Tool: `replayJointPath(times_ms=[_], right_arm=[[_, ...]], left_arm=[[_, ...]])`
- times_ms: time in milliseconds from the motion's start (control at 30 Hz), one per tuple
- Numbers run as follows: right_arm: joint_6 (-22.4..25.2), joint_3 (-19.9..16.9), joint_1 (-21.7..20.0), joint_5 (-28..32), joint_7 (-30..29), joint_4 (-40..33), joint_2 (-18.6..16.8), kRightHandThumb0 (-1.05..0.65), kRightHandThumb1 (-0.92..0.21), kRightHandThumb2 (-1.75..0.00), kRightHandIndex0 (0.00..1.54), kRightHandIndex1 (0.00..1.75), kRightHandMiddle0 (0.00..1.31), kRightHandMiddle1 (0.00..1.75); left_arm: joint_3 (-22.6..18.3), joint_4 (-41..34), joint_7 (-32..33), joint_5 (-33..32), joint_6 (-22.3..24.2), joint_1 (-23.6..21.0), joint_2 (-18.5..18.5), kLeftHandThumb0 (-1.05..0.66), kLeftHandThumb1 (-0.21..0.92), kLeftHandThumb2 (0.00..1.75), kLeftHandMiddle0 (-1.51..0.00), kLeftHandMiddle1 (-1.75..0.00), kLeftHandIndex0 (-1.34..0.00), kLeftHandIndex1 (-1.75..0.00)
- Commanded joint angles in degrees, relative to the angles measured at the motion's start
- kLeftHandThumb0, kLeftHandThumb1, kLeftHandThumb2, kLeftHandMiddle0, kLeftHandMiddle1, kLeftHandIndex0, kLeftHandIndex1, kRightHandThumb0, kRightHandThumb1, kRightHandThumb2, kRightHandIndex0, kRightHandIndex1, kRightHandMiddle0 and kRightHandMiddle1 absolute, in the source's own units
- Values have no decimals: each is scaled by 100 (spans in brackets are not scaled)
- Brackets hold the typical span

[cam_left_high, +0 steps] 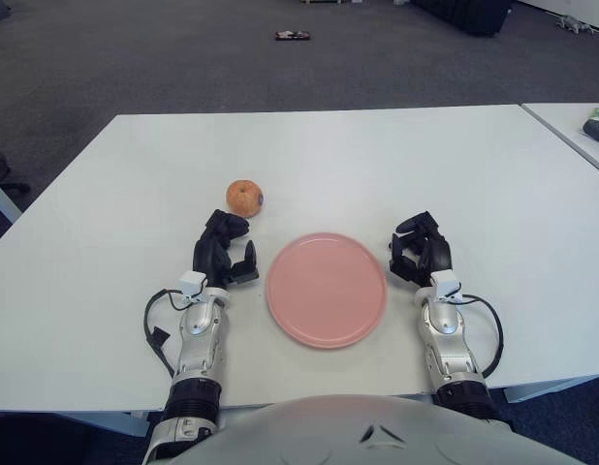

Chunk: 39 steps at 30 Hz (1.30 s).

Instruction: Put the apple into the plate.

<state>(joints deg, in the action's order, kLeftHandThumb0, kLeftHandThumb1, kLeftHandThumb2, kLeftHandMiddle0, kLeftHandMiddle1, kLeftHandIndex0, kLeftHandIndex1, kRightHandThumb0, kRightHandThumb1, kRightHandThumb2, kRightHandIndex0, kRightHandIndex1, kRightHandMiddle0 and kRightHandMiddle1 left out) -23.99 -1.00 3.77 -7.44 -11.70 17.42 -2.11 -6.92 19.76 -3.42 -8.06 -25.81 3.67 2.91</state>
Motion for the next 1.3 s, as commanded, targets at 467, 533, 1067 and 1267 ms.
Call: replayJointPath(times_ms=[467, 533, 1067, 1267], right_arm=[[99, -36, 1, 33, 1, -17, 11, -41, -56, -101, 56, 150, 42, 175], [74, -34, -14, 4, -24, 11, 15, -41, -56, -101, 56, 150, 42, 175], [128, -27, -86, -30, -67, 89, 41, -40, -59, -98, 54, 151, 40, 175], [32, -18, -112, -68, -112, 147, 36, -40, -59, -97, 55, 152, 40, 175]], left_arm=[[-43, -1041, 910, 1273, 499, -133, -409, -1, 20, 146, -70, -174, -46, -175], [-63, -1090, 1173, 1681, 466, -337, -582, -1, 23, 142, -69, -170, -44, -175], [193, 248, 1986, 3460, -230, -1443, -2236, -68, 48, 100, -2, -103, -2, -125], [456, 520, 2000, 3687, -204, -1883, -2499, -83, 41, 96, 0, -63, 0, -88]])
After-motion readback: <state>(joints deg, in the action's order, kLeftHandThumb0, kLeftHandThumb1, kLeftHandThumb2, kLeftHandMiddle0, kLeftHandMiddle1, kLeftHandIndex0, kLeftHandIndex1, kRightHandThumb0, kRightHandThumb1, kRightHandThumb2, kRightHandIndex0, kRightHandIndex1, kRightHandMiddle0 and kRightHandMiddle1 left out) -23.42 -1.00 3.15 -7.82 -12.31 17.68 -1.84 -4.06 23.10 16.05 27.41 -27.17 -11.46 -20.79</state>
